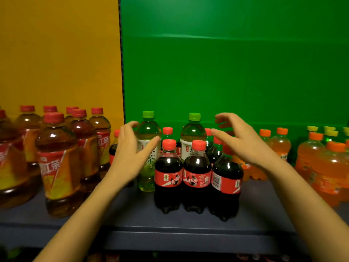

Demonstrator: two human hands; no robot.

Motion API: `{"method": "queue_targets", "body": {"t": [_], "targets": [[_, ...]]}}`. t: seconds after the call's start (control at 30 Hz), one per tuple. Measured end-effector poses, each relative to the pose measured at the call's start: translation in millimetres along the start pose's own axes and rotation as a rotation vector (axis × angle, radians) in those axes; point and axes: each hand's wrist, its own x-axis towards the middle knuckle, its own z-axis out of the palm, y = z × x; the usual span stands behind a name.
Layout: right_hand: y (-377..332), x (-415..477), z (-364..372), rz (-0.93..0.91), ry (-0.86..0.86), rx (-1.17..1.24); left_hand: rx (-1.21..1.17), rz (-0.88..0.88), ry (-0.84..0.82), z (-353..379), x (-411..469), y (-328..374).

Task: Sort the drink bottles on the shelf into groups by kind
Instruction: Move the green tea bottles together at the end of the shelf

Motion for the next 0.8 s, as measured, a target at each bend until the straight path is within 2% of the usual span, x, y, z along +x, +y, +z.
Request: {"method": "queue_targets", "body": {"t": [0.13, 0.27, 0.43, 0.5, 0.67, 0.8], "targets": [[-0.2, 38.0, 4.8, 0.107, -0.312, -0.018, 0.063, -0.105, -0.083, 10.0, 34.0, 3.7], [-5.1, 55.3, 4.6, 0.162, -0.474, 0.048, 0.025, -0.264, -0.229, 10.7, 52.5, -2.4], [-8.8, 72.0, 12.7, 0.171, -0.654, 0.060, 0.109, -0.221, -0.228, 11.7, 53.5, -4.9], [-7.0, 76.1, 15.9, 0.173, -0.664, 0.018, 0.098, -0.189, -0.184, 10.9, 52.0, -5.9], [-4.0, 76.7, 23.4, 0.100, -0.492, -0.108, 0.087, -0.129, -0.044, 12.4, 45.5, -11.2], [-12.7, 76.1, 15.2, 0.059, -0.424, -0.090, 0.038, -0.061, 0.067, 7.3, 44.2, -5.1]]}}
